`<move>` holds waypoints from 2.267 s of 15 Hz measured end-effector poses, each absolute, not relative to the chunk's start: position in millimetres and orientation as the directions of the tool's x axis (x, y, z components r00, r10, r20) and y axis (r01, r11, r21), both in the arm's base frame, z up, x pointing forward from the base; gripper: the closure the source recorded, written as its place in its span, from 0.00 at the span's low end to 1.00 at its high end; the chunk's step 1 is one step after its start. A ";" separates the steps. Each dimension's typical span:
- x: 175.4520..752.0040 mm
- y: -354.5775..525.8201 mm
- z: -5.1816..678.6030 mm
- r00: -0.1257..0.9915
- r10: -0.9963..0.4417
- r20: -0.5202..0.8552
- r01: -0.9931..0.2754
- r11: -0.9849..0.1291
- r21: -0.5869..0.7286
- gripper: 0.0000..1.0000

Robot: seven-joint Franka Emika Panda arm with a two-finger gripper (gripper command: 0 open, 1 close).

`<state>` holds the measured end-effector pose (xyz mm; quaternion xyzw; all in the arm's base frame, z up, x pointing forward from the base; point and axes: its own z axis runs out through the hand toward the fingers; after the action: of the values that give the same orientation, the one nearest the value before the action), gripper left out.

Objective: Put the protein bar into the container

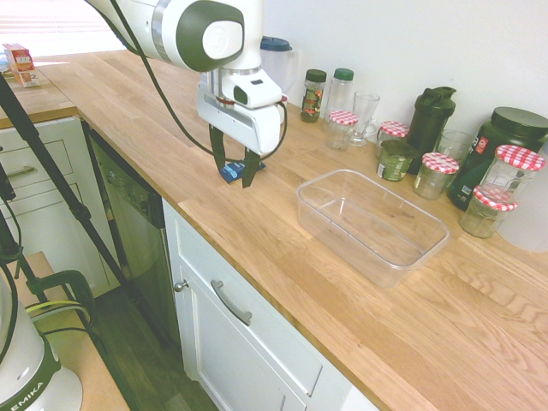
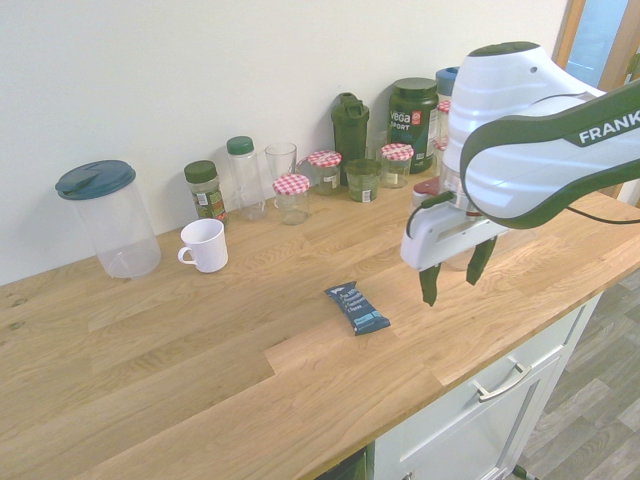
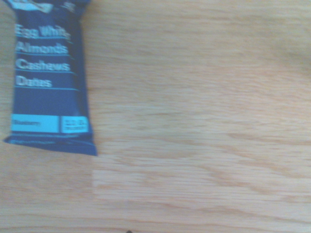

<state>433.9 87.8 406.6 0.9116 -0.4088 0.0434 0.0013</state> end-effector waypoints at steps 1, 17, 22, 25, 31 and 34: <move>437.3 102.8 411.4 0.657 -0.748 0.093 -0.749 -0.662 -0.037 0.00; 541.8 166.8 341.0 0.632 -0.772 0.072 -0.775 -0.632 0.019 0.00; 559.2 168.2 341.1 0.632 -0.771 0.078 -0.774 -0.634 0.002 0.00; 570.4 164.3 335.3 0.625 -0.777 0.077 -0.779 -0.627 0.004 0.00; 577.0 169.9 332.9 0.636 -0.768 0.073 -0.770 -0.638 0.007 1.00; 577.0 169.9 333.0 0.639 -0.766 0.073 -0.768 -0.640 0.007 1.00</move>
<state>577.0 169.9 333.0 0.9050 -0.4239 0.0317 0.0190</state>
